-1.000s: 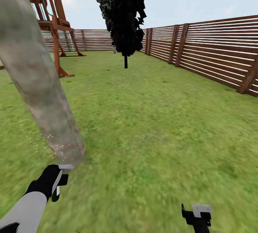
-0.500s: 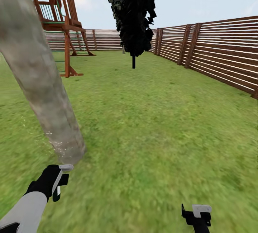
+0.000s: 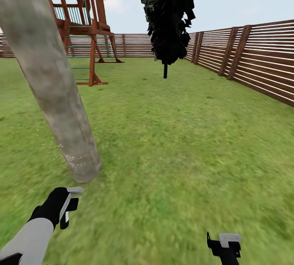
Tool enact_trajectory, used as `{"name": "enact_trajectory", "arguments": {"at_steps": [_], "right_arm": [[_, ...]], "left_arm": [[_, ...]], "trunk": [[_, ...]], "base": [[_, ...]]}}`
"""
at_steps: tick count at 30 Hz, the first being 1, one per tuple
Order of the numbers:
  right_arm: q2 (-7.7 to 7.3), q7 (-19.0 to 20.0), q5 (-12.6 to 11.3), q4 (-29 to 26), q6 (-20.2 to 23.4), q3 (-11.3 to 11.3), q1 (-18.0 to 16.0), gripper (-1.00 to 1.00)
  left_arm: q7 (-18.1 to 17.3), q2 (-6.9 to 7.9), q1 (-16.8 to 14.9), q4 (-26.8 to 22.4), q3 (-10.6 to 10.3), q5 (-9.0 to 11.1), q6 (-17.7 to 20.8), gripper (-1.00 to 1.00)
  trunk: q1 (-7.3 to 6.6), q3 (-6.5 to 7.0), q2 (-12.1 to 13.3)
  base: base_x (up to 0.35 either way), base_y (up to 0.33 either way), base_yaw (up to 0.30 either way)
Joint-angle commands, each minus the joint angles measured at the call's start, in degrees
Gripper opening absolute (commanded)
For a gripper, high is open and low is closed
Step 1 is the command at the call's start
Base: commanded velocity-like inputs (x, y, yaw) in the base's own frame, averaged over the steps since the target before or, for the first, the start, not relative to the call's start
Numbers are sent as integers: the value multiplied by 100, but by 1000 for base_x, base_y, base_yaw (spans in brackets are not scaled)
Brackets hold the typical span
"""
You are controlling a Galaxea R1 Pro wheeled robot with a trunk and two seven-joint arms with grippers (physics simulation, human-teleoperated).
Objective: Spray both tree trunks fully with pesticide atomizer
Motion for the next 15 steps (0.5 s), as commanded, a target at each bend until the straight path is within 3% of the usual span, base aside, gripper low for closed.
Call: {"name": "enact_trajectory", "arguments": {"at_steps": [1, 15], "right_arm": [[0, -26, 60, 4, -9, -30, -1, 100], [0, -26, 60, 4, -9, -30, 0, 100]], "left_arm": [[6, -7, -5, -5, 17, -5, 23, -100], [6, -9, -5, -5, 17, -5, 23, -100]], "trunk": [[1, -5, -2], [1, -5, -2]], "base": [[183, -240, 172], [183, -235, 32]]}}
